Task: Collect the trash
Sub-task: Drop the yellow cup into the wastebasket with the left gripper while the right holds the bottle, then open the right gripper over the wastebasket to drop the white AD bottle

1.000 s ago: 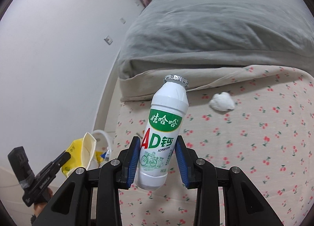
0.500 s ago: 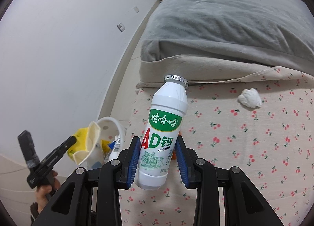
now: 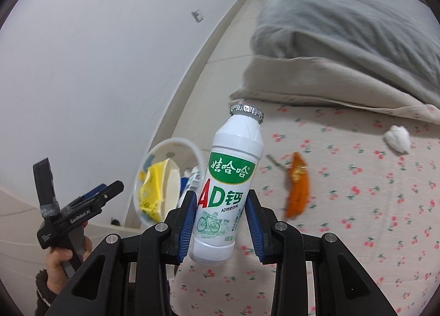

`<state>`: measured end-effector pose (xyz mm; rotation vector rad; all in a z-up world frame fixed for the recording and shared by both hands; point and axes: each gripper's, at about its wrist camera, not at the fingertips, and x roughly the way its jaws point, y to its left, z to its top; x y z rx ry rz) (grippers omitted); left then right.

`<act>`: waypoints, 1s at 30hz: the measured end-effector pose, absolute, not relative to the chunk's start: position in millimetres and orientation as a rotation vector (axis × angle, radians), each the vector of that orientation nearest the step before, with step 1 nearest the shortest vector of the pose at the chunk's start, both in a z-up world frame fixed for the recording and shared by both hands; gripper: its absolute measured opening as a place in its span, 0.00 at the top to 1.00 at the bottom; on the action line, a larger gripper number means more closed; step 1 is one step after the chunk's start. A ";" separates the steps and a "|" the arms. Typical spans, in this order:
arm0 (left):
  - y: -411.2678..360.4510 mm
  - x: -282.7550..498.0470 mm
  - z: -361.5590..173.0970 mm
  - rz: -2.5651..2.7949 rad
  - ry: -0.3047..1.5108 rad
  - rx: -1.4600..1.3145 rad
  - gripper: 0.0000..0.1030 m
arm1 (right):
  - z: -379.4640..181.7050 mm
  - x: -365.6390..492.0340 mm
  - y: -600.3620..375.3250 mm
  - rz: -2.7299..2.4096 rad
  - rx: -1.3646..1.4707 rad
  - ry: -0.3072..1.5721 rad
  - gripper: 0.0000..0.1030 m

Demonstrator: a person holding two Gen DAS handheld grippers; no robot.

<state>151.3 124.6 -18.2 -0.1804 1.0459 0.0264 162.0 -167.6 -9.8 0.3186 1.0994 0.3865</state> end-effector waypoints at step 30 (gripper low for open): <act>176.3 130.9 -22.7 0.095 1.052 -0.180 0.09 | -42.6 182.3 -51.6 0.524 0.193 1.097 0.30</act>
